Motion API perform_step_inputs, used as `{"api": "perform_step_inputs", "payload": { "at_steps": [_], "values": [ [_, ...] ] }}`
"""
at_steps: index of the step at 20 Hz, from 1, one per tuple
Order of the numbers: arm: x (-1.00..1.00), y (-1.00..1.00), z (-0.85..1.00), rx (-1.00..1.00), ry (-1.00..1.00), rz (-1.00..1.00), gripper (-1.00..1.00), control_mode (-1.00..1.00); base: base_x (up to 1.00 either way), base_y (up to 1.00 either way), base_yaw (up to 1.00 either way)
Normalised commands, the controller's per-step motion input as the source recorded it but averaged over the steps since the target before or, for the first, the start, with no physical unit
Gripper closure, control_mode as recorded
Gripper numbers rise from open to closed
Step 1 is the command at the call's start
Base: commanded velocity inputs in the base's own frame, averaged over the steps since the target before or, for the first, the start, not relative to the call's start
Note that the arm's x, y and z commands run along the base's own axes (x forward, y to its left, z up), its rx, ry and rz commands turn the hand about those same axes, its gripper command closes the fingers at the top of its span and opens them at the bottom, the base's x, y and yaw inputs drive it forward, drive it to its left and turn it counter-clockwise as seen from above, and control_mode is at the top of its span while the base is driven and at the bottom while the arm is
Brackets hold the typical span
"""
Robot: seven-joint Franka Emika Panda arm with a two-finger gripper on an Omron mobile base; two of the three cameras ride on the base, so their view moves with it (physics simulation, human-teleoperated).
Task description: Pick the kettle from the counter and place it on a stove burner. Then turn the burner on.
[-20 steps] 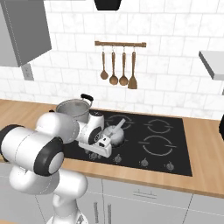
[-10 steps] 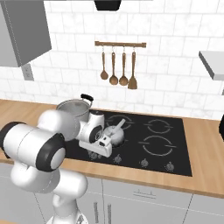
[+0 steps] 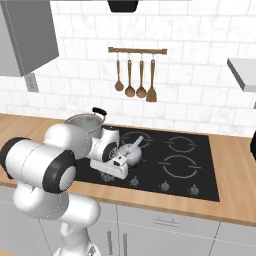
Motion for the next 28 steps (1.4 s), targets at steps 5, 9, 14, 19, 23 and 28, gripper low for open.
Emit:
{"api": "perform_step_inputs", "payload": {
  "at_steps": [5, 9, 14, 19, 23, 28],
  "values": [
    [0.00, 0.14, -0.21, 0.00, 0.00, 0.16, 1.00, -1.00, 0.00, 0.00, 0.00],
    [0.00, 0.16, -0.24, 0.00, 0.02, 0.27, 1.00, -1.00, 0.00, 0.00, 0.00],
    [0.00, 0.07, -0.29, 0.00, 0.00, 0.33, 1.00, -1.00, 0.00, 0.00, 0.00],
    [-0.06, 0.00, -0.33, 0.00, 0.00, 0.35, 1.00, -1.00, 0.00, 0.00, 0.00],
    [-0.10, 0.00, -0.36, 0.00, 0.00, 0.36, 1.00, -1.00, 0.00, 0.00, 0.00],
    [-0.11, 0.00, -0.37, 0.00, 0.00, 0.36, 1.00, -1.00, 0.00, 0.00, 0.00]
  ]
}}
